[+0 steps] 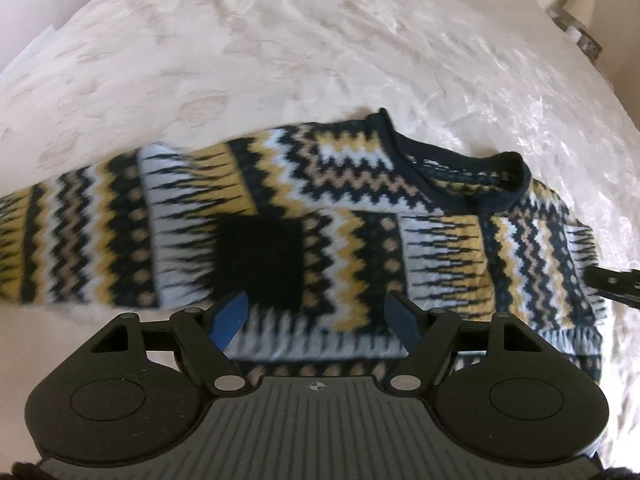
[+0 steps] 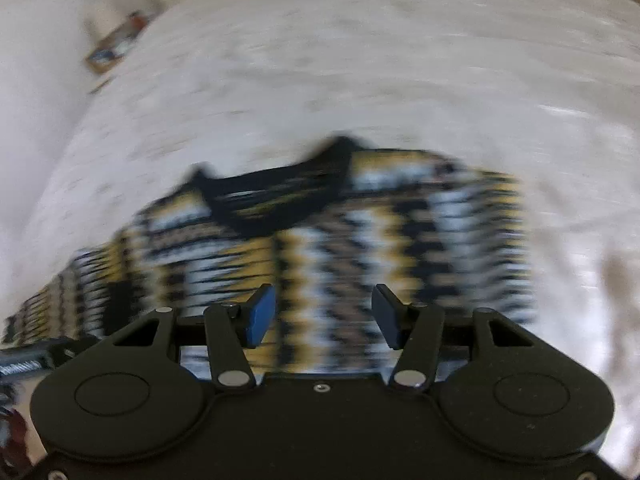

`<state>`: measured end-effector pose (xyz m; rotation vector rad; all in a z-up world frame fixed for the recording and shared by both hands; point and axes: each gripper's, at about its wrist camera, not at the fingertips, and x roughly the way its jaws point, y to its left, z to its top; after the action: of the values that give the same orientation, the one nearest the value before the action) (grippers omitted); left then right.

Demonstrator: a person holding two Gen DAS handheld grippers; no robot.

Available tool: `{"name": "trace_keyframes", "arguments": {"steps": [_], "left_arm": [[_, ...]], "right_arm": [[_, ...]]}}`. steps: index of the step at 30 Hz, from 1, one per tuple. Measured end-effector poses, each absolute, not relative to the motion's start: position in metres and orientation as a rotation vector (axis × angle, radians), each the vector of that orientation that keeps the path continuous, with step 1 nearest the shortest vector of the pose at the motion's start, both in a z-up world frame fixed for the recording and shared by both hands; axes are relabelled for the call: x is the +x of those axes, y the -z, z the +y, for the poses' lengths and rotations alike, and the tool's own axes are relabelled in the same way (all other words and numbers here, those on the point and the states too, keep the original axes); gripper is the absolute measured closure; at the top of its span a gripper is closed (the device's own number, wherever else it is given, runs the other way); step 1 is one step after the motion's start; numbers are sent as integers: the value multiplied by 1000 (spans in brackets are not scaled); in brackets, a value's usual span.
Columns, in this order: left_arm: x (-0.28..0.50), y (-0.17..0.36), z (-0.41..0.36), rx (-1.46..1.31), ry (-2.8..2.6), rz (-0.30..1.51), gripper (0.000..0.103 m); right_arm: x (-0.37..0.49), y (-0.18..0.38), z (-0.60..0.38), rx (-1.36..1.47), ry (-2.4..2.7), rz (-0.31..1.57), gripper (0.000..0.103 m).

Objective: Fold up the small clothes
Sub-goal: 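Carry the held sleeve across the sweater body and lay the cuff down, then open the right tool to release the cuff and lift away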

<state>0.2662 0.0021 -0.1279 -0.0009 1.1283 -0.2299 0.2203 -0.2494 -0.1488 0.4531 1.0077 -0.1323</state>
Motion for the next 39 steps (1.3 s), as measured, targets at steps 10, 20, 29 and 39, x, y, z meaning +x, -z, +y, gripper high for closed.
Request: {"name": "trace_keyframes", "arguments": {"steps": [10,20,29,39], "left_arm": [[283,190,-19,77,212,1280,27],[280,196,-26,79,187,1275,17],[286,208,-31,64,165,1290,0],[267,198,-23,26,196,1220,1]], "right_arm": [[226,178,-326,502,306,1036,43],[242,202,-329,428,273,1123,91],[238,214,-334,456,332,1125,87],[202,194,-313,365,338,1107,39]]}}
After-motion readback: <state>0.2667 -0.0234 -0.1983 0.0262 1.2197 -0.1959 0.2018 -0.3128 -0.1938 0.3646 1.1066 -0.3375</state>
